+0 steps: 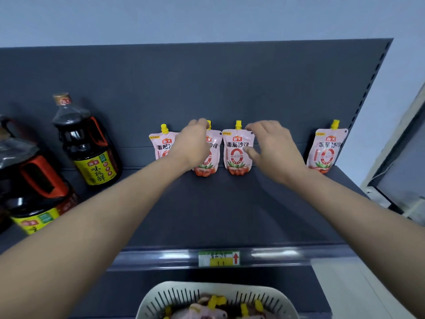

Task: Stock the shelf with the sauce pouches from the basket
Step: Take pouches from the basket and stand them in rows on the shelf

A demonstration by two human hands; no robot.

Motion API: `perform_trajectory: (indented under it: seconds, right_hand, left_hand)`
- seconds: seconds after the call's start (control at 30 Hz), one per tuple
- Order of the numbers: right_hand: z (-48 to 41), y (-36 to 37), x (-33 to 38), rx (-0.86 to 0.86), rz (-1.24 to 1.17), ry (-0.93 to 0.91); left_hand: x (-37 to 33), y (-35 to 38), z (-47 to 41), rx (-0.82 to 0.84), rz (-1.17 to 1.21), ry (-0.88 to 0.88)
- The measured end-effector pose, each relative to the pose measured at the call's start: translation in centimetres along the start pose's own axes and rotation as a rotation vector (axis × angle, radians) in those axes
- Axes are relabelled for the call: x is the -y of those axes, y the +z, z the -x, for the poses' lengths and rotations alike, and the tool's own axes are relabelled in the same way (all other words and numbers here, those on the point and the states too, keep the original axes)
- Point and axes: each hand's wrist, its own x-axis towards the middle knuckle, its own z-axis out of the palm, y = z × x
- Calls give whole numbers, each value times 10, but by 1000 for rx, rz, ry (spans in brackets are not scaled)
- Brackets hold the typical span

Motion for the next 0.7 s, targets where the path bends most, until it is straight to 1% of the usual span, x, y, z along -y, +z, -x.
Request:
perform_trajectory:
  seconds: [0.13, 0.23, 0.3, 0.5, 0.6, 0.7]
  right_hand:
    - [26, -35, 10, -22, 129, -124]
    - [47, -49, 11, -82, 150, -191]
    - [60, -49, 12, -90, 140, -241]
    - [101, -39, 27, 3, 141, -372]
    - [124, -31, 37, 92, 134, -433]
    - [153, -7, 49, 163, 115, -486]
  left_hand:
    - [-29, -25, 45, -43, -171, 130]
    - [-43, -31, 80, -96, -301, 193]
    - [-50, -29, 103, -100, -355, 202]
    - [-54, -16, 162, -73, -467, 175]
    - [-44, -4, 192, 2, -524, 176]
    - [-25, 19, 221, 83, -571, 198]
